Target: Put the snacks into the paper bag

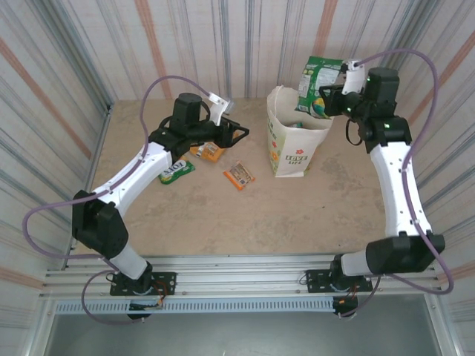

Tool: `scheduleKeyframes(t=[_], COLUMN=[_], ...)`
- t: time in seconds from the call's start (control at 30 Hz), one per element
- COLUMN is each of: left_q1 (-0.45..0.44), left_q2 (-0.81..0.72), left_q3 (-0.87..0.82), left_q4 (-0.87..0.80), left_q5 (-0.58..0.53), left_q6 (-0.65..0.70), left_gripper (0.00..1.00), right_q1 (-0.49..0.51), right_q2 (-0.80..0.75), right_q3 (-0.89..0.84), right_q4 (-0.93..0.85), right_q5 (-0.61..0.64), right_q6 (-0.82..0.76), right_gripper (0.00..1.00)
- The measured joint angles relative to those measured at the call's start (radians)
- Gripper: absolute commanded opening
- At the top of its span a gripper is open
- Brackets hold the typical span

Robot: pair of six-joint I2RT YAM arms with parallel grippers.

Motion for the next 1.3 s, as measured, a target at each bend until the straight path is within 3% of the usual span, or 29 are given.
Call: scheduleKeyframes(t=[0.3, 0.47, 0.67, 0.9, 1.0, 1.13, 1.3], left_q1=[0.000, 0.000, 0.000, 0.000, 0.000, 0.000, 0.000], left_q2=[0.012, 0.019, 0.019, 0.021, 0.024, 0.031, 0.032], left_q3=[0.008, 0.008, 0.008, 0.008, 0.008, 0.008, 0.008], left_q4=[-0.041, -0.065, -0.067, -0.067, -0.067, -0.074, -0.092], left_q5=[-0.021, -0.024, -0.024, -0.024, -0.024, -0.025, -0.029], left_q6=[0.001, 0.003, 0.003, 0.003, 0.003, 0.003, 0.003], left_gripper=[0.52, 0.52, 0.52, 0.52, 0.52, 0.52, 0.52], right_q1=[0.088, 0.122, 0.135, 0.142, 0.142, 0.143, 0.143], right_q2=[0.173, 0.195, 0.208, 0.333, 0.392, 0.444, 0.436], right_q3=[0.122, 0.172, 0.218, 0.335, 0.359, 0.382, 0.405], right_q4=[-0.208, -0.317, -0.386, -0.427, -0.437, -0.460, -0.462], right_q5=[0.090, 0.129, 0.143, 0.138, 0.129, 0.130, 0.147], right_q6=[-0.139, -0.192, -0.229, -0.249, -0.249, -0.248, -0.245], right_gripper=[0.00, 0.00, 0.00, 0.01, 0.06, 0.27, 0.37])
